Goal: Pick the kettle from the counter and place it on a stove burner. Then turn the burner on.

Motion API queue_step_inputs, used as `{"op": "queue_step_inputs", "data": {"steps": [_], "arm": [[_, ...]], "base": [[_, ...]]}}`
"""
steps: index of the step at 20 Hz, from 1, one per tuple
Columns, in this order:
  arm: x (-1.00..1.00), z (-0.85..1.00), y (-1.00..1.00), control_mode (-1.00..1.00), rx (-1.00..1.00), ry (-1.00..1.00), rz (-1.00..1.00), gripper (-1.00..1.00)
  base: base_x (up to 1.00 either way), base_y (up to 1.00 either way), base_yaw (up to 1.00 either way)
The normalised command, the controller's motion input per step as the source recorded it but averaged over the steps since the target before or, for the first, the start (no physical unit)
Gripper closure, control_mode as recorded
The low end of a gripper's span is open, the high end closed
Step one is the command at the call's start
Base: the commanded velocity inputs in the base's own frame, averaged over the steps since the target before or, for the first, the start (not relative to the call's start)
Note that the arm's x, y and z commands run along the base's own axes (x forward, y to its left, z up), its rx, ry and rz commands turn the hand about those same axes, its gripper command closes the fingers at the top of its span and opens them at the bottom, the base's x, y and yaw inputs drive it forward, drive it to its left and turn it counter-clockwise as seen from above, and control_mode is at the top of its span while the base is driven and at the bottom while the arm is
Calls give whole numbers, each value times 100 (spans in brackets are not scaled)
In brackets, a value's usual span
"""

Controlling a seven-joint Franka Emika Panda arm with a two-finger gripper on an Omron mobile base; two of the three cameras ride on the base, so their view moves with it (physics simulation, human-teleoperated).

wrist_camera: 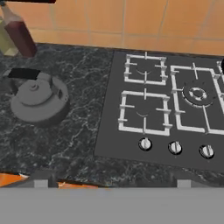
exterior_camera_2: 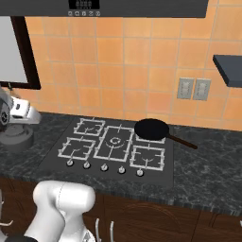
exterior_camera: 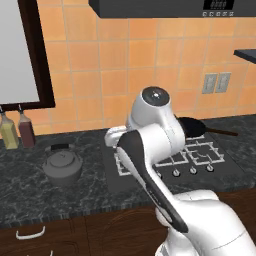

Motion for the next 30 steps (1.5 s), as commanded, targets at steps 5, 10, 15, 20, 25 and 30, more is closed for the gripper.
{"op": "queue_step_inputs", "data": {"steps": [5, 10, 15, 20, 25, 30], "arm": [[-10, -1, 100, -100, -3, -16, 12, -100], [83, 0, 98, -100, -6, -3, 19, -100], [81, -3, 41, -100, -22, 26, 1, -100], [23, -22, 19, -100, -14, 21, 2, -100], [56, -49, 17, -100, -3, 9, 17, -100], [48, -46, 31, -100, 1, 4, 20, -100]], "base": [[0, 0, 0], [0, 0, 0], [0, 0, 0], [0, 0, 0], [0, 0, 0], [0, 0, 0]]}}
